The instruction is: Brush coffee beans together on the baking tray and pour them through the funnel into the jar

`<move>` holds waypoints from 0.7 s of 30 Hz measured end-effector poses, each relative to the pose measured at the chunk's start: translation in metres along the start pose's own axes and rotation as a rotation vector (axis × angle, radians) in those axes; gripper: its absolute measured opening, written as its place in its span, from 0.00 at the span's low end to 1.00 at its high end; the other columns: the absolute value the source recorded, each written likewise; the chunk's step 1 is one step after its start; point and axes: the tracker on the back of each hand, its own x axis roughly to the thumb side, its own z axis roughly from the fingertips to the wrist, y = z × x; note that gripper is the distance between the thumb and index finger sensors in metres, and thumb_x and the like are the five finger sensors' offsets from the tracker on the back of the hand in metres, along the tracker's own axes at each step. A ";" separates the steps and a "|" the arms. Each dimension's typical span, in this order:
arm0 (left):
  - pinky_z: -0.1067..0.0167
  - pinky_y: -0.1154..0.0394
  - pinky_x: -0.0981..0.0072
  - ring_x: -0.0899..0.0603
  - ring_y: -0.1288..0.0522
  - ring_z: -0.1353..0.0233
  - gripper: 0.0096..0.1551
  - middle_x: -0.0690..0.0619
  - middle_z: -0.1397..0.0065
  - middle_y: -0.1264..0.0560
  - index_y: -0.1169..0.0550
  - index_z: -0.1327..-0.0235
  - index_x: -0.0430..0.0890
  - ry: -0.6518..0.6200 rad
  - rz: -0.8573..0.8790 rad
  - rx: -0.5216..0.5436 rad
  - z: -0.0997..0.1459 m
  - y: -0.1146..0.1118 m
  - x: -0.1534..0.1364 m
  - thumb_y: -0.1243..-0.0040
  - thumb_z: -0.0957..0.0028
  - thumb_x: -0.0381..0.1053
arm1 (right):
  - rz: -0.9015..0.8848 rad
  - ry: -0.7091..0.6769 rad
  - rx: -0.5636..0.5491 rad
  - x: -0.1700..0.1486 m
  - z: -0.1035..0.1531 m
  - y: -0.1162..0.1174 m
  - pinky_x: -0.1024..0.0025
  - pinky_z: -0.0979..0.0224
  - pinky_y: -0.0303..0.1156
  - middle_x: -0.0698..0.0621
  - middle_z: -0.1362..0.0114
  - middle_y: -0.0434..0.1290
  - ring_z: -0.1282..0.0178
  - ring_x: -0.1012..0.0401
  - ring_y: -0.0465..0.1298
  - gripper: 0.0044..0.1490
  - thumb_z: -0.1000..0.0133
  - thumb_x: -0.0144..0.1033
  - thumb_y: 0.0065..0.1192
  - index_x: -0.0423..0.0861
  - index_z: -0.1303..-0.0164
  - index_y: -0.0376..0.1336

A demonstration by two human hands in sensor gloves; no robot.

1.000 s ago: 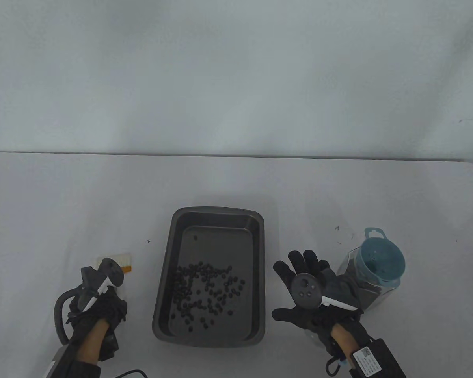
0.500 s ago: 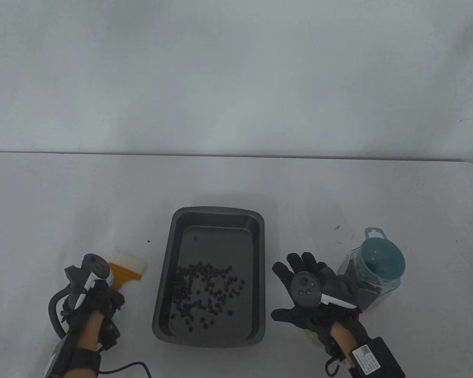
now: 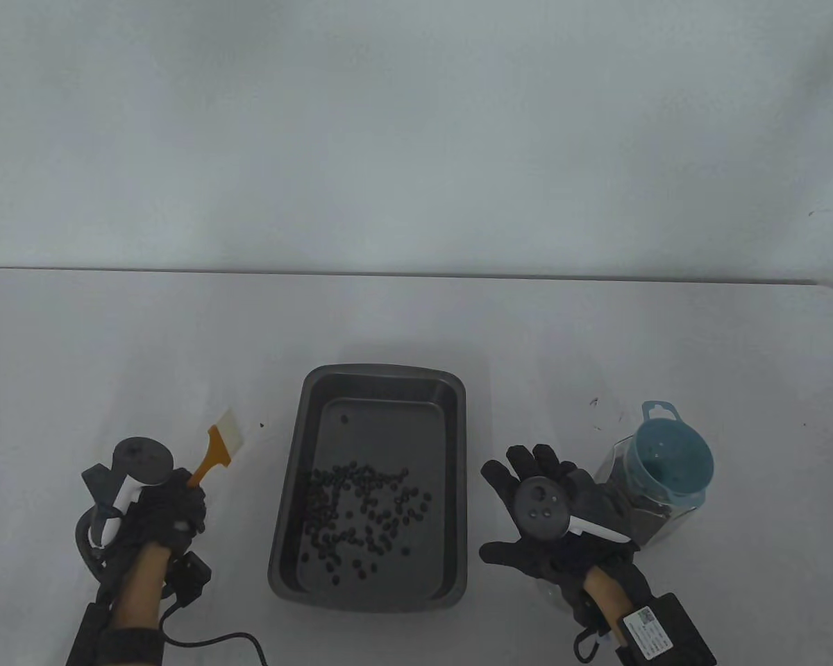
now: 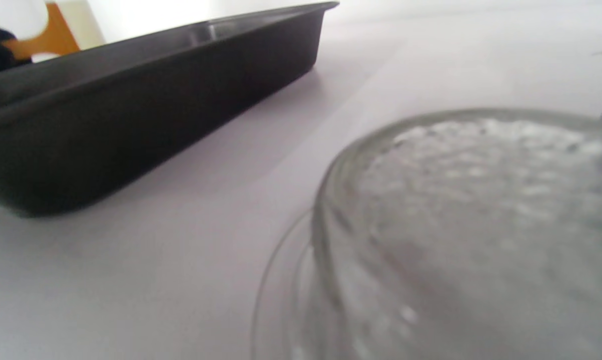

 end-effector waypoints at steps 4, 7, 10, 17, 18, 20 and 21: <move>0.63 0.19 0.55 0.58 0.21 0.74 0.29 0.58 0.60 0.18 0.32 0.34 0.55 -0.138 -0.058 0.106 0.016 0.019 0.029 0.50 0.49 0.59 | 0.007 -0.003 0.000 0.001 0.000 0.001 0.28 0.27 0.33 0.37 0.18 0.27 0.20 0.32 0.30 0.65 0.60 0.76 0.48 0.61 0.30 0.20; 0.73 0.20 0.61 0.60 0.21 0.74 0.35 0.60 0.52 0.20 0.47 0.32 0.47 -0.238 -0.178 0.091 0.026 0.024 0.058 0.54 0.48 0.59 | 0.004 -0.003 -0.002 0.001 0.000 0.001 0.28 0.27 0.33 0.37 0.18 0.27 0.20 0.32 0.30 0.65 0.60 0.76 0.48 0.61 0.30 0.20; 0.74 0.21 0.63 0.61 0.22 0.73 0.33 0.55 0.37 0.26 0.51 0.35 0.50 -0.335 -0.285 0.109 0.036 0.021 0.094 0.56 0.47 0.57 | 0.003 0.000 -0.003 0.000 0.000 0.001 0.28 0.27 0.33 0.37 0.18 0.27 0.20 0.32 0.30 0.65 0.60 0.76 0.48 0.61 0.30 0.20; 0.74 0.18 0.66 0.59 0.16 0.71 0.23 0.55 0.38 0.20 0.20 0.50 0.57 -0.624 -0.342 0.494 0.057 0.007 0.159 0.27 0.59 0.55 | 0.001 0.001 0.007 0.000 0.000 0.001 0.28 0.27 0.33 0.37 0.18 0.27 0.20 0.32 0.30 0.65 0.60 0.76 0.49 0.61 0.30 0.20; 0.74 0.18 0.66 0.59 0.16 0.70 0.22 0.55 0.38 0.20 0.19 0.51 0.58 -0.633 -0.361 0.497 0.057 0.005 0.164 0.26 0.60 0.55 | 0.000 0.000 0.008 0.000 0.000 0.001 0.28 0.27 0.33 0.37 0.18 0.27 0.20 0.32 0.30 0.65 0.59 0.76 0.48 0.61 0.30 0.20; 0.74 0.18 0.67 0.59 0.15 0.70 0.22 0.57 0.39 0.20 0.17 0.53 0.59 -0.687 -0.426 0.531 0.054 -0.005 0.177 0.24 0.62 0.55 | -0.006 0.001 0.012 -0.001 0.000 0.001 0.28 0.27 0.33 0.37 0.18 0.28 0.20 0.32 0.30 0.65 0.59 0.76 0.49 0.61 0.30 0.20; 0.73 0.18 0.67 0.59 0.15 0.70 0.22 0.56 0.39 0.20 0.17 0.53 0.58 -0.688 -0.451 0.531 0.052 -0.009 0.182 0.24 0.62 0.54 | -0.006 0.001 0.012 -0.001 0.000 0.001 0.28 0.27 0.33 0.37 0.18 0.28 0.20 0.32 0.30 0.65 0.60 0.76 0.49 0.61 0.30 0.20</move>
